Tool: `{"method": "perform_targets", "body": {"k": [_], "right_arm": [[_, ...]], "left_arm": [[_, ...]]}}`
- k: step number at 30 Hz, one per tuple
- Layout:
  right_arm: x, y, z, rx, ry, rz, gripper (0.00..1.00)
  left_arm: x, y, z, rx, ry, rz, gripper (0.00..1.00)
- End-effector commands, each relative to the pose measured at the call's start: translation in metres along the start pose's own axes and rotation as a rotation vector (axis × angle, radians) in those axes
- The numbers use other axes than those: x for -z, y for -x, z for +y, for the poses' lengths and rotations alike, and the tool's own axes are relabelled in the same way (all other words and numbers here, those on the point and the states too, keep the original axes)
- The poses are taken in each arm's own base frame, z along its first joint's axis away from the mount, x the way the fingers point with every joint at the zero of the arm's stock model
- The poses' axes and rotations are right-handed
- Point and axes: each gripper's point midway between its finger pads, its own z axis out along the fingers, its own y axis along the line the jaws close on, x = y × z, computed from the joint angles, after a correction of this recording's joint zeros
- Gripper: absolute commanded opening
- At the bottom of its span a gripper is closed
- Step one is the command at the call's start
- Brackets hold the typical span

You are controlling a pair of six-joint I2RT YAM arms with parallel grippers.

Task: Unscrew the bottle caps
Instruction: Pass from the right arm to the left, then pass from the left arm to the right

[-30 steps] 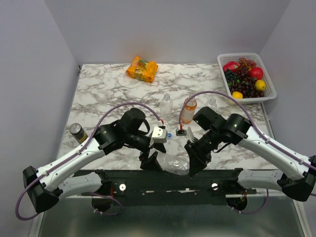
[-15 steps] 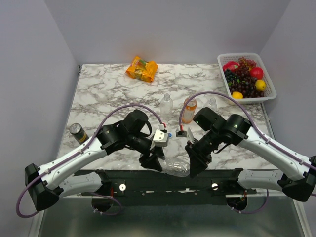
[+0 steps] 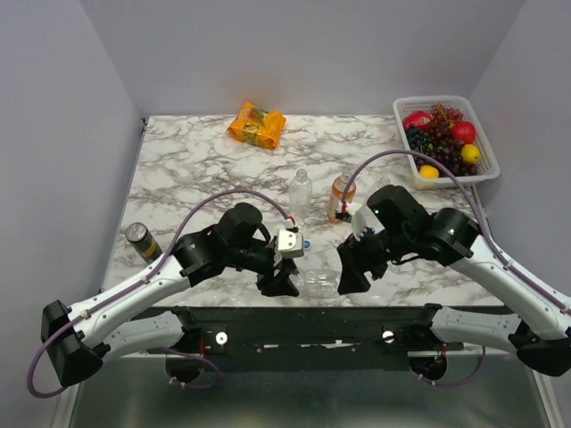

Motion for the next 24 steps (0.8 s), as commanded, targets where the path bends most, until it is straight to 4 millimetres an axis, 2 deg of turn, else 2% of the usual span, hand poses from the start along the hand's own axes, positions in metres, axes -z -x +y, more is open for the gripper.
{"method": "perform_targets", "body": {"k": [1, 3, 4, 6, 7, 10, 12, 13, 14, 15, 19, 24], "right_arm": [[0.036, 0.053, -0.035, -0.052, -0.258, -0.327, 0.77], [0.049, 0.065, -0.036, -0.057, -0.276, -0.434, 0.77], [0.056, 0.08, -0.036, -0.068, -0.288, -0.514, 0.77], [0.068, 0.096, -0.032, -0.068, -0.283, -0.618, 0.77], [0.083, 0.111, -0.028, -0.063, -0.282, -0.716, 0.77], [0.108, 0.135, -0.019, -0.062, -0.262, -0.882, 0.77], [0.11, 0.139, -0.022, -0.083, -0.258, -0.936, 0.77], [0.117, 0.15, -0.015, -0.085, -0.217, -1.007, 0.77], [0.118, 0.15, -0.011, -0.082, -0.184, -1.032, 0.77], [0.109, 0.15, -0.015, -0.094, -0.172, -1.032, 0.76], [0.105, 0.166, -0.004, -0.089, -0.077, -1.073, 0.75], [0.093, 0.17, 0.006, -0.09, 0.023, -1.069, 0.7]], "left_arm": [[0.018, 0.026, 0.034, -0.033, 0.249, -0.121, 0.31], [0.028, 0.034, 0.045, -0.024, 0.328, -0.162, 0.31], [0.032, 0.037, 0.045, -0.026, 0.346, -0.189, 0.31], [0.04, 0.049, 0.046, -0.019, 0.382, -0.247, 0.32], [0.045, 0.053, 0.044, -0.033, 0.391, -0.274, 0.31], [0.06, 0.062, 0.046, -0.047, 0.461, -0.343, 0.32], [0.067, 0.067, 0.045, -0.066, 0.482, -0.382, 0.32], [0.072, 0.068, 0.043, -0.075, 0.496, -0.402, 0.32], [0.074, 0.069, 0.043, -0.081, 0.506, -0.412, 0.32], [0.076, 0.069, 0.043, -0.084, 0.516, -0.417, 0.32], [0.084, 0.069, 0.042, -0.099, 0.548, -0.438, 0.32], [0.09, 0.067, 0.049, -0.097, 0.596, -0.434, 0.32]]}}
